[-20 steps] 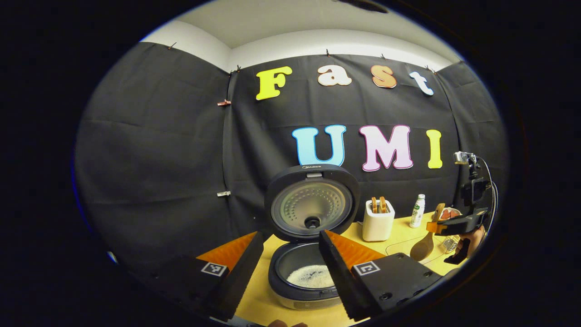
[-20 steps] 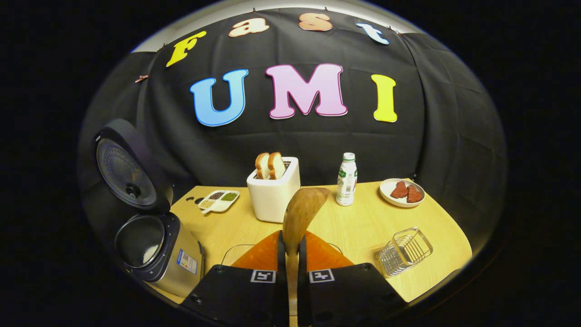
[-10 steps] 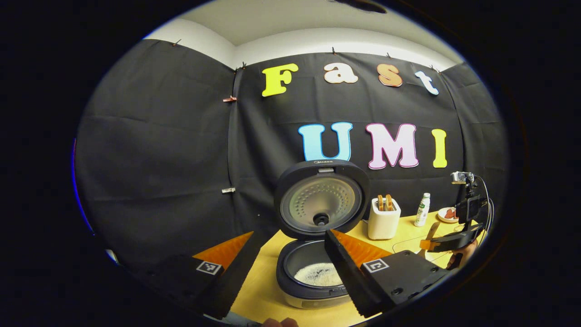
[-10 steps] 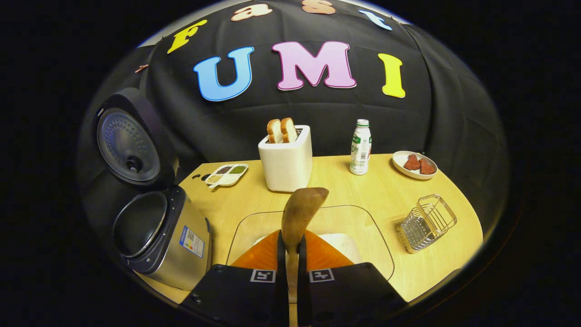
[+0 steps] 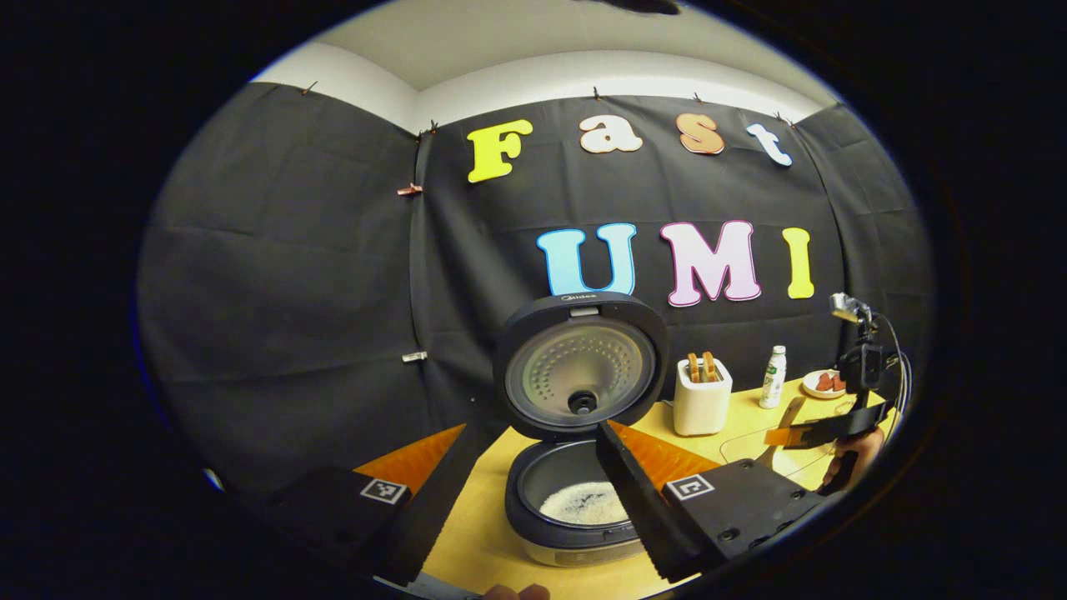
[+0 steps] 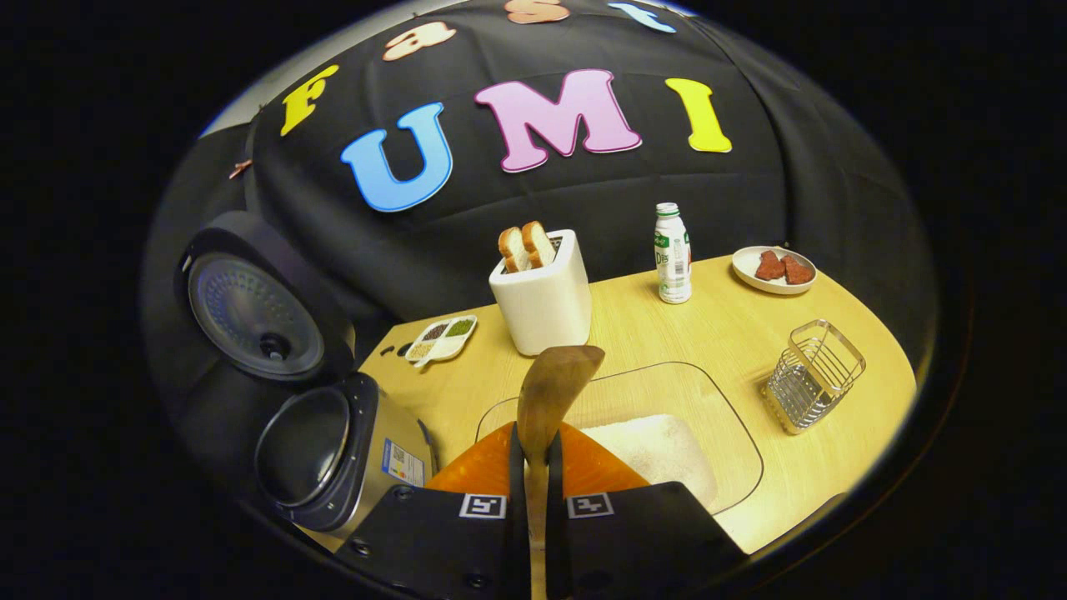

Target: Close the left gripper, press the button to open the rice cooker; take a wooden spoon from the chopstick holder with the right hand, scoop a spoonful of rice and pour it into the rice cooker, then put the wooden spoon back into the chopstick holder.

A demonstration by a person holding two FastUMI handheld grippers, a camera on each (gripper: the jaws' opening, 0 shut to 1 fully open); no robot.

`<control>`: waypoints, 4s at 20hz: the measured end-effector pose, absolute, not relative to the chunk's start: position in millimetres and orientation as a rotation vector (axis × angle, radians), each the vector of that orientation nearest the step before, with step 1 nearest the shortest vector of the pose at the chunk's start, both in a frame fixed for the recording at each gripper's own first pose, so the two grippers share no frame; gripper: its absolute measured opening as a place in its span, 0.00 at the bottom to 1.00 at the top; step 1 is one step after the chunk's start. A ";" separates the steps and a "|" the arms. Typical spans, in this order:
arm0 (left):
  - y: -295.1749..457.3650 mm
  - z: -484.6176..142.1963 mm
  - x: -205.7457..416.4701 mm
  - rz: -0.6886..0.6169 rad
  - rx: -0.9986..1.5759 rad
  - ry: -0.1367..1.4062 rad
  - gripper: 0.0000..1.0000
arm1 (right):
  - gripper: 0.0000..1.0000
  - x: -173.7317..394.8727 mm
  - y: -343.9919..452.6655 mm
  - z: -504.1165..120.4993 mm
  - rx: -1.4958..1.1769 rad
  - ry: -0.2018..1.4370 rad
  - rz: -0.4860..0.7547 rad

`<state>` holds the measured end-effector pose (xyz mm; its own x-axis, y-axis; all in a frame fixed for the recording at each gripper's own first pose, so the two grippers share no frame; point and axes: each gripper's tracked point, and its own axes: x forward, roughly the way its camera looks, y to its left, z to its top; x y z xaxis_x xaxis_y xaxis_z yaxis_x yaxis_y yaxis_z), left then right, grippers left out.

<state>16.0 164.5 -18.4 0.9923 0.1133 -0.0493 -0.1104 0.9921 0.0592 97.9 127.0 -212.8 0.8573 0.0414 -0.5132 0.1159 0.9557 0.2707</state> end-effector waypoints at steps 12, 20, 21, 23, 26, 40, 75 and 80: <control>165.5 -20.3 15.9 0.106 0.051 0.059 0.97 | 0.12 112.8 94.5 -167.6 0.448 0.433 -0.155; 170.8 -20.7 20.9 0.105 0.053 0.055 0.97 | 0.11 129.5 166.8 -104.7 0.445 0.345 0.000; 173.0 -21.6 20.9 0.110 0.053 0.057 0.97 | 0.12 130.8 178.0 -101.5 0.425 0.339 0.026; 177.2 -23.7 21.2 0.123 0.057 0.060 0.97 | 0.12 131.2 205.6 -93.0 0.416 0.335 0.080; 182.6 -26.8 18.7 0.136 0.052 0.063 0.97 | 0.12 130.4 239.3 -77.3 0.430 0.319 0.146; 197.4 -29.6 13.0 0.192 0.032 0.066 0.97 | 0.12 100.4 351.2 -93.4 0.026 0.268 0.487; 69.9 -2.7 37.2 0.084 0.023 0.039 0.97 | 0.11 118.3 148.5 -41.7 -0.028 0.136 0.275; 41.4 0.8 45.5 0.083 0.030 0.050 0.97 | 0.12 125.3 51.2 -44.5 -0.007 0.158 0.141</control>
<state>45.5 41.4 0.8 0.9953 0.0840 -0.0487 -0.0826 0.9961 0.0317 125.3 51.2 -44.5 0.9776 0.1392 -0.1577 -0.1402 0.9901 0.0045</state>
